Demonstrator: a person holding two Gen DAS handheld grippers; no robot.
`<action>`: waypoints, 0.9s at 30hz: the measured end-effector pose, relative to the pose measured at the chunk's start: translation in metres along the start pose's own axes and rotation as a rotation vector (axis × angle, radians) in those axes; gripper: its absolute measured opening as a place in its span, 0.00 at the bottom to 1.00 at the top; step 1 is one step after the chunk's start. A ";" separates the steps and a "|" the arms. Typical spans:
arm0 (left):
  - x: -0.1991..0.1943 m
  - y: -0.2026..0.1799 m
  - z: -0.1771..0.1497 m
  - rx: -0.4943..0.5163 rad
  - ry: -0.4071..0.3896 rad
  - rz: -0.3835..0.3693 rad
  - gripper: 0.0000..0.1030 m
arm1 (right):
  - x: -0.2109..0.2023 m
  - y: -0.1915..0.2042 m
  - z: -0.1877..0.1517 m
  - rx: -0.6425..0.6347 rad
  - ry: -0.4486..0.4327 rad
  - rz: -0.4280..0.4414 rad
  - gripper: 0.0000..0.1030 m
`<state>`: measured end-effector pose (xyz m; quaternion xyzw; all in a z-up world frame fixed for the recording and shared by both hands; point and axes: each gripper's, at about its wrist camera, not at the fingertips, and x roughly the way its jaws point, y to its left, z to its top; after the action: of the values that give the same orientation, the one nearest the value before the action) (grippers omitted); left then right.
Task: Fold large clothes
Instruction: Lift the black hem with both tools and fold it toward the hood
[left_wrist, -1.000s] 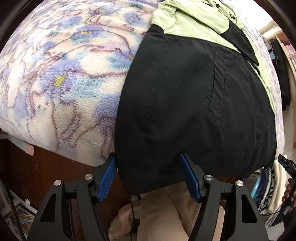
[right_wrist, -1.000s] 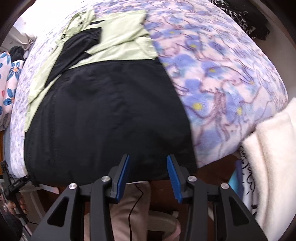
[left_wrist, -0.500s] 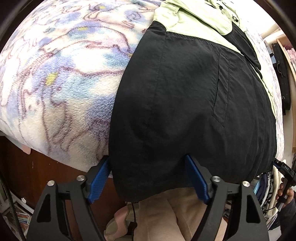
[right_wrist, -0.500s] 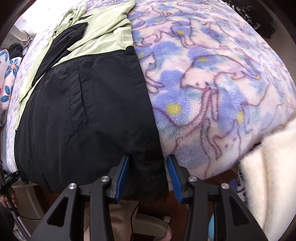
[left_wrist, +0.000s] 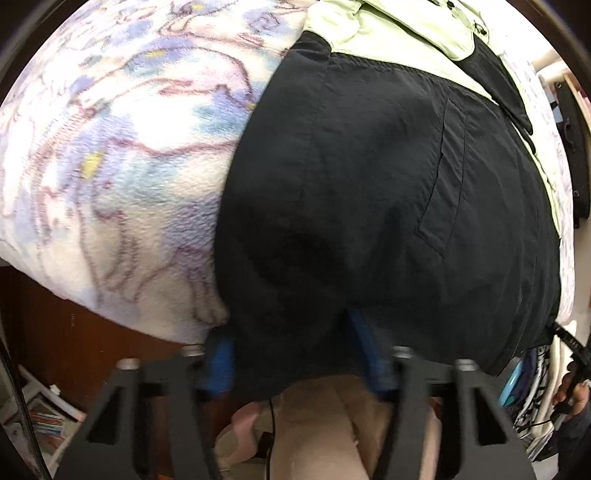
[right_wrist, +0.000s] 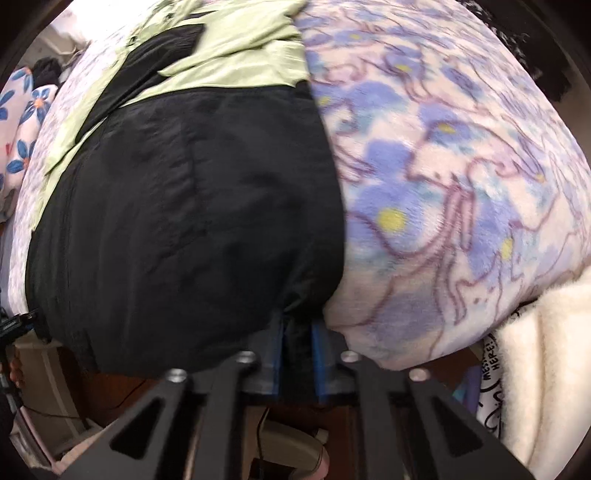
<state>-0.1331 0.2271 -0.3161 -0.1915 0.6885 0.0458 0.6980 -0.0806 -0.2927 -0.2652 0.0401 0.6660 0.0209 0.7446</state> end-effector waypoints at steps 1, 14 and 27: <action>-0.004 0.002 0.000 0.000 0.006 0.003 0.12 | -0.004 0.005 0.002 -0.007 -0.001 0.006 0.11; -0.099 -0.009 0.023 -0.073 -0.021 -0.108 0.04 | -0.124 0.067 0.032 -0.014 -0.178 0.045 0.09; -0.208 -0.027 0.097 -0.186 -0.215 -0.312 0.04 | -0.183 0.076 0.104 0.047 -0.308 0.147 0.08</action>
<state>-0.0426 0.2756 -0.1089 -0.3534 0.5649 0.0204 0.7454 0.0035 -0.2356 -0.0661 0.1085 0.5397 0.0533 0.8331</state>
